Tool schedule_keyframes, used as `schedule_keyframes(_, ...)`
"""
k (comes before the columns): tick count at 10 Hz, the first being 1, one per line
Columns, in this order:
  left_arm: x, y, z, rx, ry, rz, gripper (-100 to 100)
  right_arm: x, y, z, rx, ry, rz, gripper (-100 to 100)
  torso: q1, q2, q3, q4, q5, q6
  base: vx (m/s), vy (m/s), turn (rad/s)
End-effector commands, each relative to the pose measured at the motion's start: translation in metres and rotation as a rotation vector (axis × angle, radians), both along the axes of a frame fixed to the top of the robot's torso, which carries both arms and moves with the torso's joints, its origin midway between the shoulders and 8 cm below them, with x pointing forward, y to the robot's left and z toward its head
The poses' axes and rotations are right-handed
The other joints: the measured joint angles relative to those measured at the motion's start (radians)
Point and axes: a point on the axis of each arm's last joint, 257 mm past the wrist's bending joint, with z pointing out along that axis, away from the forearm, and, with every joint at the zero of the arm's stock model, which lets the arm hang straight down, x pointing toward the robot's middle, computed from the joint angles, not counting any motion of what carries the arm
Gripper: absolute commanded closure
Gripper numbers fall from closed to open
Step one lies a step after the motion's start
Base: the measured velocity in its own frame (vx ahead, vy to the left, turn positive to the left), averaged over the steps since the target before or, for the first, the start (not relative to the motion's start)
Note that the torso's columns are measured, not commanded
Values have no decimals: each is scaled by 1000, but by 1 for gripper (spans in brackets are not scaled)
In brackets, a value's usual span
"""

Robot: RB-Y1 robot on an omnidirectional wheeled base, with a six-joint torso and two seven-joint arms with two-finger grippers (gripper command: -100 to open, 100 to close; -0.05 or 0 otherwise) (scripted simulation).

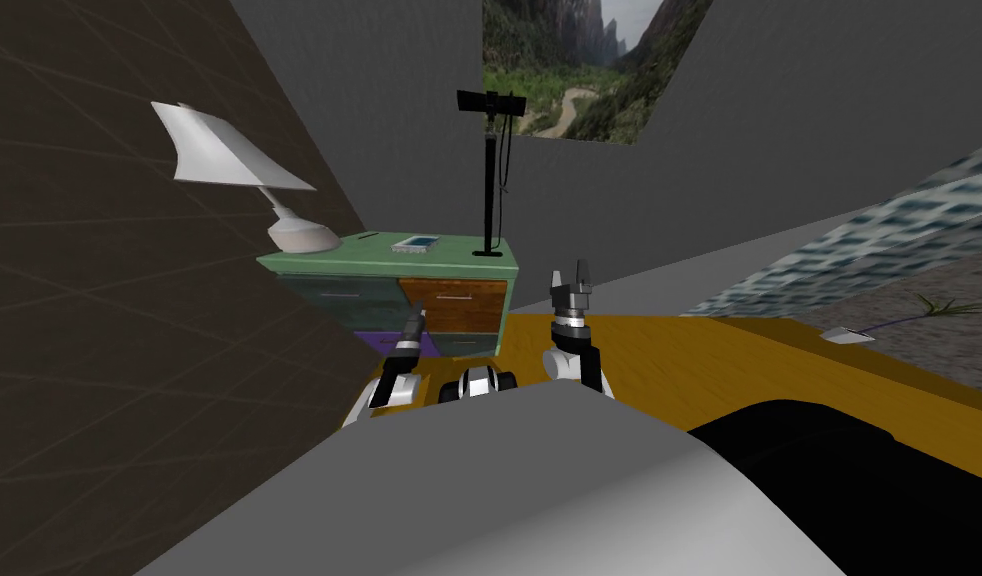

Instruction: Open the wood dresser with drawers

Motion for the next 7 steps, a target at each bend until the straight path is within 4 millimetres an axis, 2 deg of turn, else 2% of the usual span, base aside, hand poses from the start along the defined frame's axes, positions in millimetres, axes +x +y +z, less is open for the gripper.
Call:
schedule_keyframes(1, 6, -5, -19, 17, 40, -8, -100, 0, 0, 0, 0, 0, 0, 0, 0, 1, 1, 0, 0, 0, 74, -29, -47)
schedule_keyframes(3, 12, -9, -38, 40, 82, -18, -100, 0, 0, 0, 0, 0, 0, 0, -1, 1, 1, 0, 0, 0, 95, -43, -76)
schedule_keyframes(6, 14, -6, -24, 36, 71, -12, -100, 0, 0, 0, 0, 0, 0, 0, 1, 1, 1, 1, 0, 0, 64, -9, -14)
schedule_keyframes(7, 14, -6, -26, 35, 69, -13, -100, 0, 0, 0, 0, 0, 0, 0, 0, -1, 0, 0, 0, 0, 43, -5, -1)
